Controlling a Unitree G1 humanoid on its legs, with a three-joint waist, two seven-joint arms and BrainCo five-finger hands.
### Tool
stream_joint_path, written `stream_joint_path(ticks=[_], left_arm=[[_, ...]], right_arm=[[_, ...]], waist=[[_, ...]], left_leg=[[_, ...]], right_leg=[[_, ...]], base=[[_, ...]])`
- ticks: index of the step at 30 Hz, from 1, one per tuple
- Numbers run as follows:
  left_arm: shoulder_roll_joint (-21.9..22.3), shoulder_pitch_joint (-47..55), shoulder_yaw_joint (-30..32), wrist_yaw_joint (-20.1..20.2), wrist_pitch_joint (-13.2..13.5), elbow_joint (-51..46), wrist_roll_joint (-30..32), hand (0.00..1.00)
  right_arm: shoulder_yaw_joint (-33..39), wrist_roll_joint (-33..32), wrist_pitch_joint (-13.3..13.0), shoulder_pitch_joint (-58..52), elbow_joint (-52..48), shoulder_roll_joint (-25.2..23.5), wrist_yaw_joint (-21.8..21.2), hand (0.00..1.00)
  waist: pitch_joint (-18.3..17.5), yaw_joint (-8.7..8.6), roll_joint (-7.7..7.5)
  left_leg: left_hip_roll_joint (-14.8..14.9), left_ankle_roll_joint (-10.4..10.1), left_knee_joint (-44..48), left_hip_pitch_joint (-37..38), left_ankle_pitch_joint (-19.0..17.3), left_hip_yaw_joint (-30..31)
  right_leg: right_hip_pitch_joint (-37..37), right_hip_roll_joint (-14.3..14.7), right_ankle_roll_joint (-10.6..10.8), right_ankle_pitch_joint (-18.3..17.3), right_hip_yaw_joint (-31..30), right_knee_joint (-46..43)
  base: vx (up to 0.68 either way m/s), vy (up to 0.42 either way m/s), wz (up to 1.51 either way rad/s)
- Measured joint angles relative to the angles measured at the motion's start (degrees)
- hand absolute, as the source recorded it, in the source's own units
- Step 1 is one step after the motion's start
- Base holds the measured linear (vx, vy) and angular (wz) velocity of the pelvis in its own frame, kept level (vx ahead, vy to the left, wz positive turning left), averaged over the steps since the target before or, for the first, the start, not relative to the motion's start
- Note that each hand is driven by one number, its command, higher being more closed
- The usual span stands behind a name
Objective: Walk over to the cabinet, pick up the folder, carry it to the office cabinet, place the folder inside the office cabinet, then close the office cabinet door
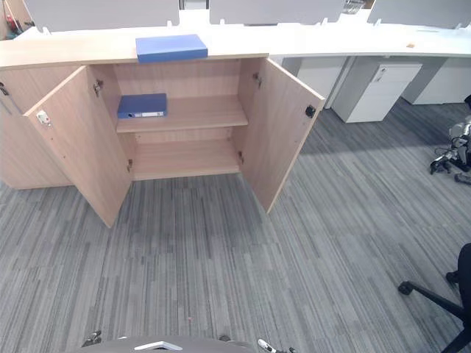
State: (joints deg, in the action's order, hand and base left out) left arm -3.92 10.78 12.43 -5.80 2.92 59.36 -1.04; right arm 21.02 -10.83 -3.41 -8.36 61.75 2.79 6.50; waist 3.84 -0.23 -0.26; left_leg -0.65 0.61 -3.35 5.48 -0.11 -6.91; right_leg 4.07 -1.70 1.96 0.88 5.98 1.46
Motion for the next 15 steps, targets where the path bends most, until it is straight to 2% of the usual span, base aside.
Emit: stream_joint_path(ticks=[7,15], left_arm=[[-0.06,-2.07,-0.17,0.05,0.03,0.15,0.11,0.00],[-0.30,-2.29,-1.36,0.07,0.06,0.15,0.12,0.00]], right_arm=[[0.14,2.25,-0.06,4.15,-0.02,-0.02,-0.02,0.00],[-0.16,2.34,-0.06,6.24,-0.05,-1.75,-0.08,0.00]], waist=[[2.02,-0.31,-0.25],[2.16,-0.34,-0.21]], left_leg=[[-0.49,-0.70,-0.98,2.04,-0.38,-0.06],[-0.49,-0.34,-1.07,2.07,-0.14,-0.41]], right_leg=[[2.03,-0.44,1.08,0.33,1.11,1.57],[1.95,-0.47,1.23,0.22,1.10,1.51]], base=[[0.05,0.017,0.02],[-0.06,-0.016,0.00]])
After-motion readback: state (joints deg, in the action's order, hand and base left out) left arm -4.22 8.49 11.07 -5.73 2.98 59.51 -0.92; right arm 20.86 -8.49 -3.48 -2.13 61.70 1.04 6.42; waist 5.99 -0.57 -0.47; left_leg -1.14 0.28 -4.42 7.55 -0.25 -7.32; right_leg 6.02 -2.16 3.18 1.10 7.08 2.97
